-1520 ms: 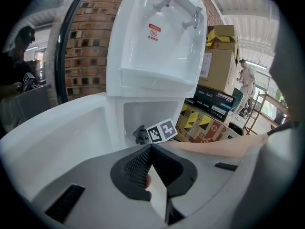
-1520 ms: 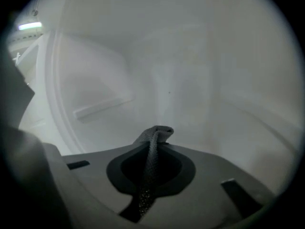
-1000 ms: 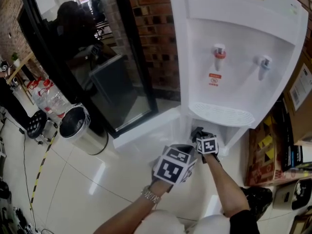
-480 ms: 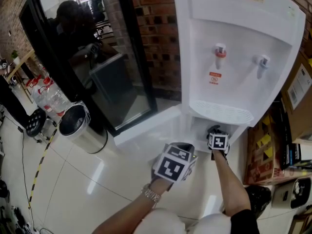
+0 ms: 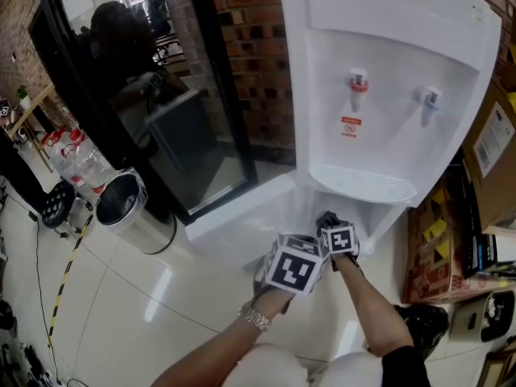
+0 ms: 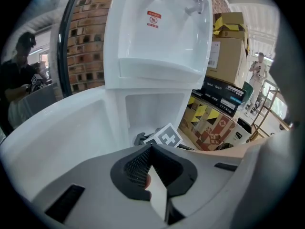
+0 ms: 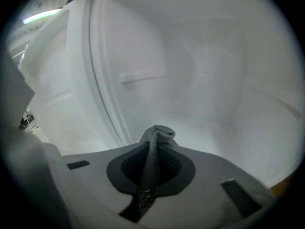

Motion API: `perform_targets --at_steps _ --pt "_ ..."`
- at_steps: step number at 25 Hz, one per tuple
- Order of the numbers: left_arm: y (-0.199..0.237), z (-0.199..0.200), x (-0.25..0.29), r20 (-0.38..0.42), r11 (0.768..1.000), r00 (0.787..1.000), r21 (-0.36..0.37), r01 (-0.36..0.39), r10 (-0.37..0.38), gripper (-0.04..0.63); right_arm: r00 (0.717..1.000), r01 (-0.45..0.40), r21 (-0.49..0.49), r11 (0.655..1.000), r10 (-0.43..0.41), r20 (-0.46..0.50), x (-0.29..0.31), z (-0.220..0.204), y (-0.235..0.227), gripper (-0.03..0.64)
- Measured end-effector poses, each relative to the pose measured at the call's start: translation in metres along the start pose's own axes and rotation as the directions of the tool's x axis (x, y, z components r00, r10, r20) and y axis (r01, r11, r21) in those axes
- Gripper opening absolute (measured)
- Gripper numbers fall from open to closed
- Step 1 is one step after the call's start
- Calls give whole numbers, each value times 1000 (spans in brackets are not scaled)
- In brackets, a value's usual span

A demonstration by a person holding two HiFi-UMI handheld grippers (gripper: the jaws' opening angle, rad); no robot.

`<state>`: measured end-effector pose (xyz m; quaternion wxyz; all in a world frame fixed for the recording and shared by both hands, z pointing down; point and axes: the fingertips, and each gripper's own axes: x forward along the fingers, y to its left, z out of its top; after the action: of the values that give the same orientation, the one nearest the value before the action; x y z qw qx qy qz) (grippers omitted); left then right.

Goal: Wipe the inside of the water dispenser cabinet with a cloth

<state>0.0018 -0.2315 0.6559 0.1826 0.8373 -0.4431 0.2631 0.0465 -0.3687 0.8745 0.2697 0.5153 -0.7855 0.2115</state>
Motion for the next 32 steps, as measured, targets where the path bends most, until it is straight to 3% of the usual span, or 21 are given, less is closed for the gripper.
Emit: perform_targets --at_steps 4,8,10,14,20,22,27,30,32 --pt "3 0 3 2 999 1000 -28 -21 21 2 996 84 -6 996 -83 45 -10 13 -28 12" --pt "9 3 1 14 998 999 -42 -42 43 2 969 232 87 969 -238 70 -27 20 -95 12" --pt "11 1 2 9 998 999 -44 -53 53 2 967 244 132 961 -252 47 -27 10 -110 12" --pt "6 -1 4 4 998 999 -42 -38 39 2 982 189 104 977 -189 -8 -14 -10 -88 12" --pt "-3 -1 6 8 999 1000 -36 2 -2 2 999 -36 -14 999 36 -33 2 -16 -6 12" --pt "-4 -1 5 9 999 1000 -32 12 -12 2 999 -40 -42 998 40 -19 1 -10 2 12" --pt "-1 -1 3 17 999 1000 -42 14 -13 2 987 132 40 990 -135 91 -18 20 -54 12" --pt "-3 1 3 23 999 999 -41 24 -24 2 958 275 118 954 -282 47 -32 3 -98 12" --pt "-6 2 5 23 999 999 -35 33 -32 2 942 331 154 931 -336 10 -36 -13 -112 12"
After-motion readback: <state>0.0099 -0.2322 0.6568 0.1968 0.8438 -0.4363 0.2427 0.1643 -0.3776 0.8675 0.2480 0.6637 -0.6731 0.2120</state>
